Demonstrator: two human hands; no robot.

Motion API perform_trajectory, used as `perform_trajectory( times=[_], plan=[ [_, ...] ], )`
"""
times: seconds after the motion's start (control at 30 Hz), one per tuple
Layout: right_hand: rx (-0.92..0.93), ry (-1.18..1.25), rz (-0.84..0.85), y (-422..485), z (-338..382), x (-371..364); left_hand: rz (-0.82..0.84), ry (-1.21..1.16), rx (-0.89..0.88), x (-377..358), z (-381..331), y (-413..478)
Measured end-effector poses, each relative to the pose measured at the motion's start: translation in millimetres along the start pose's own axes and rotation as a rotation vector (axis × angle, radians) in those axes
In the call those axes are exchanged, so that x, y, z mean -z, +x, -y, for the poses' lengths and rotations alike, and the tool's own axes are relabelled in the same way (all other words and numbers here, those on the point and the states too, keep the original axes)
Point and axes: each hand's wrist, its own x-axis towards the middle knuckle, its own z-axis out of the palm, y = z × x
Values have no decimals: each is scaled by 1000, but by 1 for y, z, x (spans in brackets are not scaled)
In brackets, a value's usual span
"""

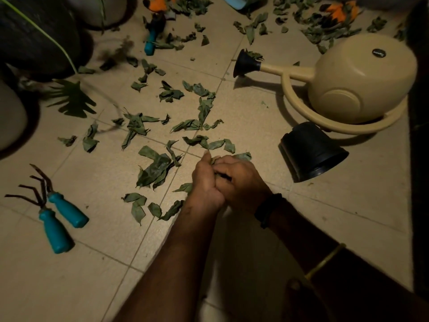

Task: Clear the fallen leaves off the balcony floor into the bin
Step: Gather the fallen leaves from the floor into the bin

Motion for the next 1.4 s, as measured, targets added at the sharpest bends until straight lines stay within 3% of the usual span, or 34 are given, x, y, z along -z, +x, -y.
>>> perform_trajectory(
  times=[0.1, 0.17, 0.27, 0.33, 0.4, 0.43, 0.5, 0.53, 0.63, 0.7, 0.8, 0.87, 1.0, 1.1, 1.2, 1.3, 1.37, 1.4],
  plan=[
    [226, -284, 117, -1, 4, -4, -27, -131, 60, 8, -1, -3],
    [59, -351, 207, 0, 9, -4, -16, -253, 83, 10, -1, -10],
    [-173, -239, 102, 4, 2, -9, 5, -342, 119, 8, 4, -16],
    [-235, -198, 120, 8, -2, -6, -7, -359, 89, 8, 6, -13],
    [-180, -19, 244, 11, -1, 4, -76, -364, 49, 12, 3, -2],
    [-160, 183, 272, 11, 2, 12, -99, -374, 39, 16, 1, 4],
    [-273, 639, 131, 11, 3, 27, -80, -410, 2, 25, -6, 13],
    [-364, 724, -7, 11, -3, 30, -55, -429, -7, 30, -11, 15],
    [-571, 289, -345, 12, -35, 16, 7, -410, -6, 38, -15, 14],
    [-625, 50, -283, 9, -51, 0, 17, -373, -6, 37, -14, 10],
    [-532, -277, -79, 3, -61, -21, 37, -341, -28, 34, -13, 5],
    [-539, -296, -73, 5, -60, -20, 34, -310, -32, 35, -12, 6],
    [-622, -46, -178, 10, -51, -9, -6, -218, -54, 38, -13, 7],
    [-514, 152, -255, 10, -22, -4, -72, -92, -63, 38, -13, 11],
    [-358, 172, -185, 13, 5, -9, -101, 15, -61, 32, -9, 16],
    [-235, 124, 32, 18, 14, -11, -140, 74, -119, 28, -8, 15],
    [-291, 341, 69, 24, 17, -4, -140, 72, -130, 30, -10, 11],
    [-336, 424, -3, 27, 16, -1, -129, 51, -130, 33, -11, 11]
  ],
)
